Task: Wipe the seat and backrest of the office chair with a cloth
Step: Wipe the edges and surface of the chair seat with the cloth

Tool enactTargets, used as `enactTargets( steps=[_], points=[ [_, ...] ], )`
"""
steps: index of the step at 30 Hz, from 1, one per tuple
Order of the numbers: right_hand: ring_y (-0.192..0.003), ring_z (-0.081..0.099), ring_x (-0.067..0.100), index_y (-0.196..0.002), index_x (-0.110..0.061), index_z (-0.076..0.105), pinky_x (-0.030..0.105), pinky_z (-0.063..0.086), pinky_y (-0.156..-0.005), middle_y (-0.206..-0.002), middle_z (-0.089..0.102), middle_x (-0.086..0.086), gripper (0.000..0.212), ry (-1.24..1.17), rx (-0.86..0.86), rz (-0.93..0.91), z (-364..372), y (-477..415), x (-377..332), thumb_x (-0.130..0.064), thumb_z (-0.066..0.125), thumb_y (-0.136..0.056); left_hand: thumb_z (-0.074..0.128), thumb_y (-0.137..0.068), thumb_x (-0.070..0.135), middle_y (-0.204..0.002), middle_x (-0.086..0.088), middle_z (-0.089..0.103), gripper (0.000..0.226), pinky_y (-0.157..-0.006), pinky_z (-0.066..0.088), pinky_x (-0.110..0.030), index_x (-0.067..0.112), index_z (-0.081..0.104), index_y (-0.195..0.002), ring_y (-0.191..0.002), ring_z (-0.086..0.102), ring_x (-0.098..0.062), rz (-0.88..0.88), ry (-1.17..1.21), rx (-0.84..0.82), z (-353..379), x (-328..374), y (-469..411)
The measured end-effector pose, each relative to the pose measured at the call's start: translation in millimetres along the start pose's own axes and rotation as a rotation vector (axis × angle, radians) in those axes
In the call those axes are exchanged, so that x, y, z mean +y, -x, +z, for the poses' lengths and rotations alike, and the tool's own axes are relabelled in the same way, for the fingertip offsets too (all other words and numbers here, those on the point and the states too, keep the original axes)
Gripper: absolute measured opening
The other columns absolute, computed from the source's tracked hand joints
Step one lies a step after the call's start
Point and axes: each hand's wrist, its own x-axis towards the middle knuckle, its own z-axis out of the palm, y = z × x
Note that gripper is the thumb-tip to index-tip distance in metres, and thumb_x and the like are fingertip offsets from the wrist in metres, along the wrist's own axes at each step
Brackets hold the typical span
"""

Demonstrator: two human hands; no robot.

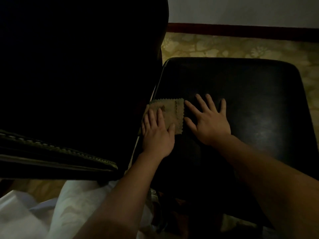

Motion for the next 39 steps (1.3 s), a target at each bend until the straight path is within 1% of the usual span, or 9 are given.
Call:
enactTargets(
  steps=[4, 7, 11, 17, 22, 25, 34, 36, 39],
  points=[
    [-0.151, -0.009, 0.026, -0.152, -0.046, -0.004, 0.066, -0.007, -0.115, -0.165, -0.003, -0.001, 0.064, 0.002, -0.005, -0.002, 0, 0, 0, -0.070, 0.006, -0.094, 0.027, -0.107, 0.052, -0.169, -0.011, -0.018, 0.075, -0.124, -0.011, -0.041, 0.019, -0.013, -0.161, -0.156, -0.015, -0.027, -0.003, -0.031, 0.035, 8, -6, 19],
    [-0.151, -0.009, 0.026, -0.153, -0.046, -0.003, 0.065, -0.008, -0.115, -0.165, -0.003, -0.001, 0.064, 0.008, 0.006, 0.002, 1, 1, 0, -0.069, 0.006, -0.094, 0.027, -0.107, 0.051, -0.169, -0.011, -0.020, 0.073, -0.124, -0.011, -0.043, 0.024, -0.014, -0.161, -0.156, -0.017, -0.028, -0.010, -0.018, 0.014, 7, -4, 13],
    [-0.151, -0.007, 0.027, -0.153, -0.046, -0.002, 0.065, -0.007, -0.115, -0.165, 0.000, -0.001, 0.064, 0.007, 0.023, 0.004, 4, 0, 0, -0.070, 0.006, -0.094, 0.026, -0.108, 0.050, -0.169, -0.012, -0.020, 0.069, -0.124, -0.012, -0.046, 0.029, -0.011, -0.162, -0.156, -0.016, -0.031, -0.001, 0.009, -0.024, 2, 2, -9],
    [-0.151, -0.007, 0.026, -0.154, -0.044, 0.000, 0.064, -0.008, -0.115, -0.165, -0.001, -0.002, 0.066, 0.009, 0.013, 0.026, 1, 0, -2, -0.070, 0.005, -0.093, 0.026, -0.107, 0.052, -0.169, -0.011, -0.017, 0.069, -0.124, -0.011, -0.047, 0.029, -0.009, -0.162, -0.156, -0.015, -0.031, 0.015, 0.016, -0.019, -1, 4, -23],
    [-0.151, -0.008, 0.025, -0.155, -0.040, 0.001, 0.063, -0.007, -0.116, -0.165, -0.001, -0.001, 0.068, 0.017, 0.006, 0.026, -1, 2, -2, -0.070, 0.007, -0.093, 0.028, -0.107, 0.051, -0.170, -0.009, -0.015, 0.068, -0.124, -0.010, -0.044, 0.032, -0.008, -0.162, -0.156, -0.014, -0.028, 0.051, 0.036, 0.013, 4, -6, 1],
    [-0.151, -0.005, 0.026, -0.154, -0.039, 0.004, 0.064, -0.005, -0.116, -0.165, 0.002, 0.000, 0.069, 0.030, 0.029, 0.032, 1, 2, -2, -0.071, 0.006, -0.093, 0.029, -0.107, 0.051, -0.170, -0.008, -0.016, 0.069, -0.124, -0.010, -0.044, 0.033, -0.008, -0.162, -0.156, -0.014, -0.027, 0.055, 0.022, 0.022, 8, -10, 9],
    [-0.151, -0.008, 0.025, -0.154, -0.040, 0.001, 0.064, -0.006, -0.116, -0.165, -0.002, -0.001, 0.071, 0.016, -0.009, 0.029, -2, 1, -2, -0.072, 0.005, -0.091, 0.027, -0.107, 0.053, -0.169, -0.011, -0.019, 0.070, -0.124, -0.011, -0.047, 0.030, -0.011, -0.162, -0.156, -0.018, -0.030, 0.018, -0.004, -0.020, -3, 7, -26],
    [-0.151, -0.004, 0.026, -0.155, -0.041, 0.004, 0.063, -0.007, -0.115, -0.165, 0.002, 0.000, 0.073, 0.004, -0.037, 0.011, -8, -1, 0, -0.073, 0.009, -0.089, 0.027, -0.107, 0.053, -0.169, -0.011, -0.019, 0.070, -0.124, -0.011, -0.046, 0.031, -0.010, -0.162, -0.156, -0.017, -0.030, 0.025, 0.004, -0.025, -4, 7, -28],
    [-0.150, 0.008, 0.030, -0.154, -0.040, 0.013, 0.063, -0.002, -0.115, -0.163, 0.013, 0.003, 0.075, 0.054, -0.010, -0.032, -19, -13, 12, -0.076, 0.015, -0.088, 0.026, -0.107, 0.053, -0.169, -0.009, -0.019, 0.069, -0.125, -0.010, -0.045, 0.032, -0.011, -0.161, -0.156, -0.016, -0.028, 0.033, 0.011, -0.024, -3, 3, -19]
  ],
)
